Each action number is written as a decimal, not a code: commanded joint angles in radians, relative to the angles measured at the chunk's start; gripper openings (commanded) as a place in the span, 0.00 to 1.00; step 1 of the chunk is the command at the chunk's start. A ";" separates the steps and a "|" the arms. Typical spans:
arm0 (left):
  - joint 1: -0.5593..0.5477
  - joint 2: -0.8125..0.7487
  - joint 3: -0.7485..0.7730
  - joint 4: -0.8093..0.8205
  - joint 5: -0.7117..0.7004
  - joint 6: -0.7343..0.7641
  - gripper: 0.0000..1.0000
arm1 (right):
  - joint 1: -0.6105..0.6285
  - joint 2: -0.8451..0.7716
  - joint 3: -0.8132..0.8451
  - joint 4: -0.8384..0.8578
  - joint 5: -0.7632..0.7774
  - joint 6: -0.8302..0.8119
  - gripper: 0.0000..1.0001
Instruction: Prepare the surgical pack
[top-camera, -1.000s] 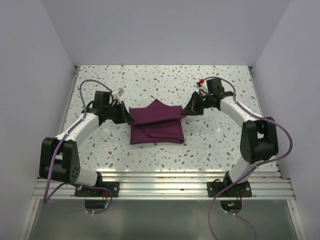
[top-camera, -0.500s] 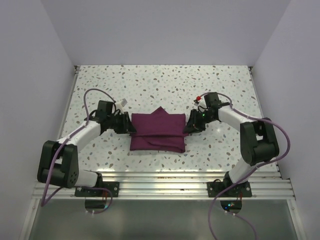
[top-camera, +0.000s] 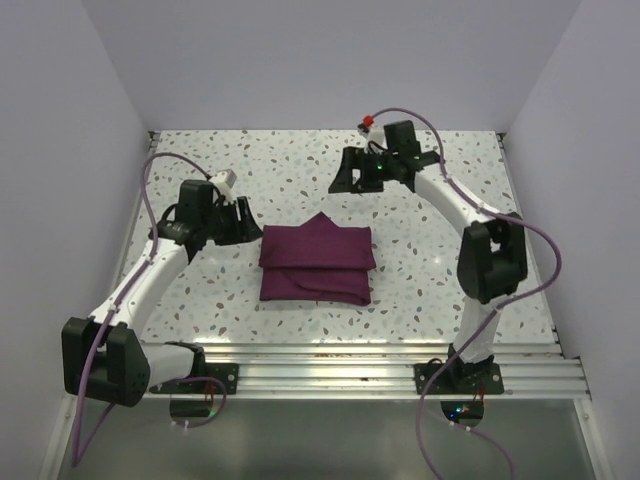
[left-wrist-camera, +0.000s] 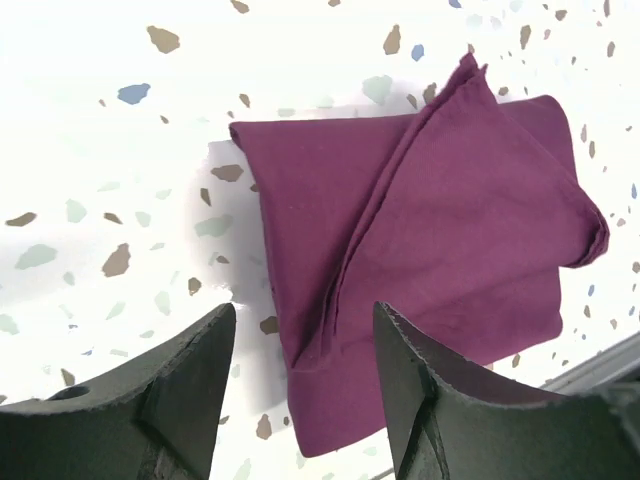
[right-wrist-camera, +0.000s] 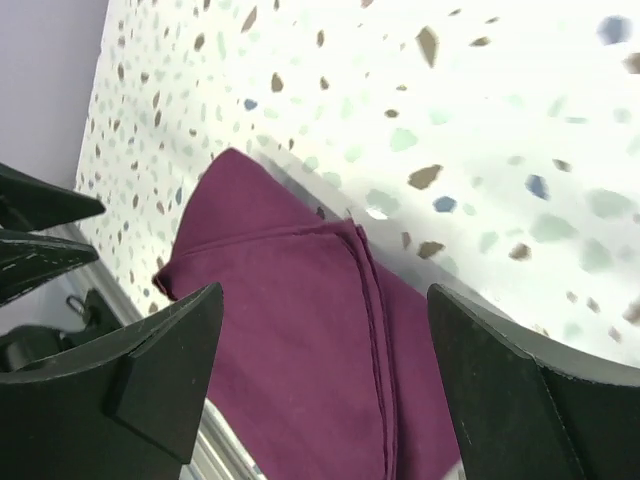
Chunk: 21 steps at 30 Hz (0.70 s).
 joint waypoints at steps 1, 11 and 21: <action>0.001 -0.018 -0.004 -0.047 -0.083 -0.018 0.61 | 0.037 0.189 0.130 -0.019 -0.093 -0.038 0.86; 0.023 -0.058 -0.064 -0.027 -0.025 -0.017 0.61 | 0.072 0.366 0.202 0.004 -0.315 -0.037 0.80; 0.035 -0.018 -0.024 -0.019 0.011 -0.014 0.61 | 0.098 0.330 0.142 0.072 -0.387 0.060 0.60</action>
